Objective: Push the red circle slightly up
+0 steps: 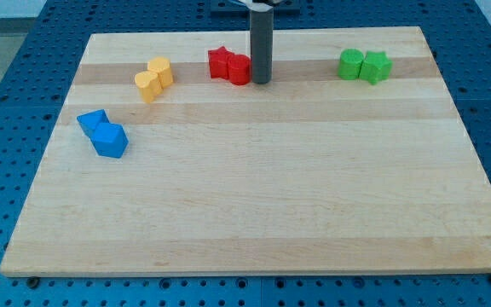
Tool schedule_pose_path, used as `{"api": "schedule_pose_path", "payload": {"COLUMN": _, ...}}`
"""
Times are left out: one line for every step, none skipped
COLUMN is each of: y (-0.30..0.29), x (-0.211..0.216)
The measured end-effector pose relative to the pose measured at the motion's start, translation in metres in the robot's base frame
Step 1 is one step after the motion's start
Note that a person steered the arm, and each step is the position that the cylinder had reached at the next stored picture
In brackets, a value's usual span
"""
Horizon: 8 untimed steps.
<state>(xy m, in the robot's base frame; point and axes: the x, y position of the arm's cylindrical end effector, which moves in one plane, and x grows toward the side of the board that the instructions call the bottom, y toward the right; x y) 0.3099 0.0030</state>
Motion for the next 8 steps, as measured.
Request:
{"api": "schedule_pose_path", "payload": {"y": -0.02, "x": -0.01}}
{"api": "schedule_pose_path", "payload": {"y": -0.023, "x": -0.023}}
{"api": "schedule_pose_path", "payload": {"y": -0.015, "x": -0.042}}
{"api": "schedule_pose_path", "payload": {"y": -0.015, "x": -0.016}}
{"api": "schedule_pose_path", "payload": {"y": -0.015, "x": 0.01}}
{"api": "schedule_pose_path", "payload": {"y": -0.026, "x": 0.011}}
{"api": "schedule_pose_path", "payload": {"y": -0.041, "x": 0.007}}
{"api": "schedule_pose_path", "payload": {"y": -0.044, "x": 0.002}}
